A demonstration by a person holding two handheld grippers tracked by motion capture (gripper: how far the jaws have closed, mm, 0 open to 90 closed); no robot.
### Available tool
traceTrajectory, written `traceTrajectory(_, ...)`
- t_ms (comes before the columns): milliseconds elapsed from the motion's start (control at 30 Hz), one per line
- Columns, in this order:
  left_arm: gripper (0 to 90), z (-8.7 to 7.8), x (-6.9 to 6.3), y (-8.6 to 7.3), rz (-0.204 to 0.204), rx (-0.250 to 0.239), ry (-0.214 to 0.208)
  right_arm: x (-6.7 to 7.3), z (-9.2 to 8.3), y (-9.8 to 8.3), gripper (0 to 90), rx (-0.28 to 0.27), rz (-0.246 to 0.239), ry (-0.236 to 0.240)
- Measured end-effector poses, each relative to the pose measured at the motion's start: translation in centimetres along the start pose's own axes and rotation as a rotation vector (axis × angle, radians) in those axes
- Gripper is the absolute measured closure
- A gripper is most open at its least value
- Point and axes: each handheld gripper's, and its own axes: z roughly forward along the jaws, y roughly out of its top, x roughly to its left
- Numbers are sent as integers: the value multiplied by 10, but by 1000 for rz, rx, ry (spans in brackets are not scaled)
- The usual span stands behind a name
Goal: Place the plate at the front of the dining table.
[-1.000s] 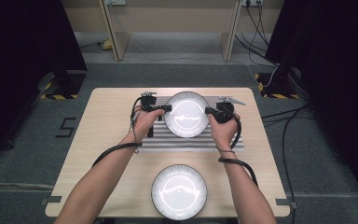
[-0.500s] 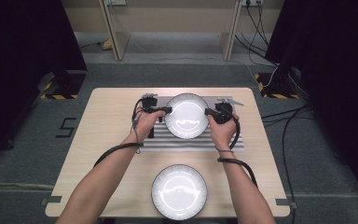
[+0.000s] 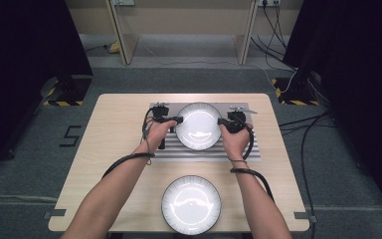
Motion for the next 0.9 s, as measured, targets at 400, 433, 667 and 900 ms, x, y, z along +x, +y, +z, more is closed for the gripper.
traceTrajectory(400,767,9,2,-2,14,6,28,-3,9,-3,838,15,-12,-19)
traceTrajectory(433,766,10,2,-2,14,7,31,-3,9,-3,838,14,-10,-18)
traceTrajectory(667,763,14,2,-4,13,11,47,-5,14,-3,838,15,-3,-24)
traceTrajectory(900,746,18,4,-5,29,20,60,-5,18,-3,841,15,4,-29)
